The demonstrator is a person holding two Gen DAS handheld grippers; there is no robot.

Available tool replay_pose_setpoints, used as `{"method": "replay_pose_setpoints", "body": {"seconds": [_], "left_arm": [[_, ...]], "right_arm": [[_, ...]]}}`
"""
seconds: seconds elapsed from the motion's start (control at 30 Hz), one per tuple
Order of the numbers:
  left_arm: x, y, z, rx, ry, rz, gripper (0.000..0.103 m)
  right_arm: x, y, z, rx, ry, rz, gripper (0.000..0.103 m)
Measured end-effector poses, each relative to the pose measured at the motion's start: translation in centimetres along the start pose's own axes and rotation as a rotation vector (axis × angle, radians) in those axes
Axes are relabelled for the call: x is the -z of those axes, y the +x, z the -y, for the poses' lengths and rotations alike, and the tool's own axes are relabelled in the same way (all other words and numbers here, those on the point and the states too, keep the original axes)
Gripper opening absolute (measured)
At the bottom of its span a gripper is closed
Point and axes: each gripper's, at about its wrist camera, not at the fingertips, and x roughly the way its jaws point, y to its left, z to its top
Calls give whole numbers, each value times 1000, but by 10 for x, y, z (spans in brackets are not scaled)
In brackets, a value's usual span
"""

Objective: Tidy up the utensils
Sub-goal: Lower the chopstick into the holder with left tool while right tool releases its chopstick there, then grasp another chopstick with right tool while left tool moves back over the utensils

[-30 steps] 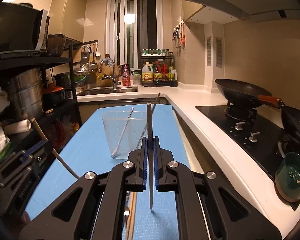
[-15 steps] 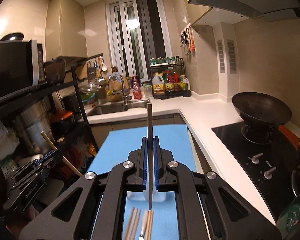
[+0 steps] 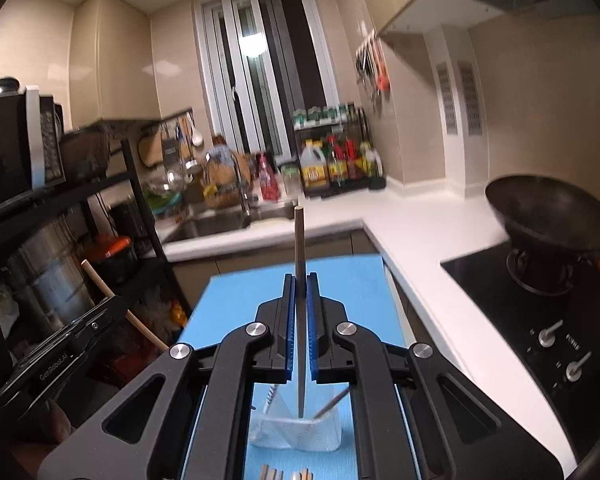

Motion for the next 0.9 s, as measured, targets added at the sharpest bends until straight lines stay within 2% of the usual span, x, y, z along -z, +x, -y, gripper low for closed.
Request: {"method": "replay_pose_setpoints", "body": {"seconds": [0.13,0.2,0.23,0.27,0.3,0.33,0.47,0.53,0.6,0.63,0.7,0.9], "left_arm": [[21,18,-7,8,-29,-79,6],[28,24,-7,22,-25,-112,6],[30,25,-8,26,-22,-125,10],[31,27,-9,37,-21,-146,32],[30,26,-12,37,-24,-150,56],[29,21,-16,28,-30,-136,58],[25,-10,-31,-62,-42,-37,50],[29,-27,-36,-76,-47,-12,47],[37,-41,-36,-94,-32,6,39],[45,-50,-35,-104,-18,12,37],[60,-61,-32,-111,1,9,25],[133,-94,-15,-174,94,-1,20]], "right_arm": [[18,16,-3,-12,-8,-67,6],[24,22,-7,-18,-30,-119,10],[27,21,-7,-7,-38,-125,20],[29,17,-7,2,-42,-122,32],[30,13,-5,7,-43,-122,35],[31,8,-3,7,-41,-121,36],[41,-20,7,15,-40,-101,36],[50,-36,10,17,-40,-88,36],[63,-52,10,28,-53,-80,36],[69,-58,11,30,-57,-77,36],[85,-71,10,38,-67,-73,38],[156,-99,7,49,-100,-90,40]]}}
